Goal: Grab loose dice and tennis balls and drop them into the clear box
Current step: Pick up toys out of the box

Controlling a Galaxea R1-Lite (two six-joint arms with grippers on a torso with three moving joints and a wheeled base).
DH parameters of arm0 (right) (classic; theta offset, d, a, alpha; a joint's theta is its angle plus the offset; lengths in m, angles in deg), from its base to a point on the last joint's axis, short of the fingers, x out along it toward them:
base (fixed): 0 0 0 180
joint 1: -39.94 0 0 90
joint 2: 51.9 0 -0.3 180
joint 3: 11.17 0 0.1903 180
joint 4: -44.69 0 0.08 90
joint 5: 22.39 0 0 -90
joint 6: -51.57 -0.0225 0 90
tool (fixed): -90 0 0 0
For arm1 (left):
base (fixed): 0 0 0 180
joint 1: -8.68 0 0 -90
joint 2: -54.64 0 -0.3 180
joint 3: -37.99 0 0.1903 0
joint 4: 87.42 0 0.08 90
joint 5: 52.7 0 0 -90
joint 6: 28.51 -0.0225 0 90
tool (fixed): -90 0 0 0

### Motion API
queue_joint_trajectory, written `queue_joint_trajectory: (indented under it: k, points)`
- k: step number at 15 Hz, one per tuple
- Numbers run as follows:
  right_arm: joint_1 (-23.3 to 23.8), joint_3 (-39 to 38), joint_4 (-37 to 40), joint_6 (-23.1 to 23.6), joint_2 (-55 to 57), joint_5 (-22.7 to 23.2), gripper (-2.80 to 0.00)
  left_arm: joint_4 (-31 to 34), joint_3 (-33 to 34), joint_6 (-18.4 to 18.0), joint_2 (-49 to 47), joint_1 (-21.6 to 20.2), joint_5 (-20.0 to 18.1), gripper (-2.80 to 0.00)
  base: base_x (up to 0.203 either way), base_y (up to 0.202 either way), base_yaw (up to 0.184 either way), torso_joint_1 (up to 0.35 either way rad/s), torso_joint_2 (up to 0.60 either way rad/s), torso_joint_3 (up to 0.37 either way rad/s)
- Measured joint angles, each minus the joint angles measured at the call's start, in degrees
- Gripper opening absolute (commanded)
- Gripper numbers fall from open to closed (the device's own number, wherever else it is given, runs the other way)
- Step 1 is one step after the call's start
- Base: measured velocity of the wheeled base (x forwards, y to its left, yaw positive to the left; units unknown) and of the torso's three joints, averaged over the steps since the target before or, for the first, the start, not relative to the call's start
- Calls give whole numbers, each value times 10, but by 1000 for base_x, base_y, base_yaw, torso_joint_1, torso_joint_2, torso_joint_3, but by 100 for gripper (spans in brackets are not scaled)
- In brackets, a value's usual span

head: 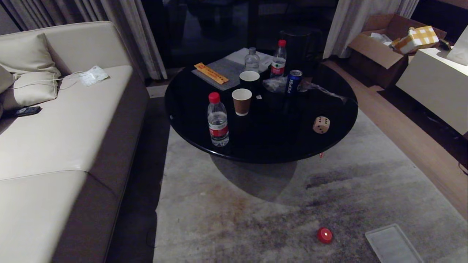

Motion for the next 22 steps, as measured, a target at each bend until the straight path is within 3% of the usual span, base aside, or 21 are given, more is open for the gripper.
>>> queue_joint_trajectory:
  k: [22]
  points:
    - [0, 0, 0, 0, 0, 0, -280, 0, 0, 0, 0, 0, 0, -280, 0, 0, 0, 2, 2, -199]
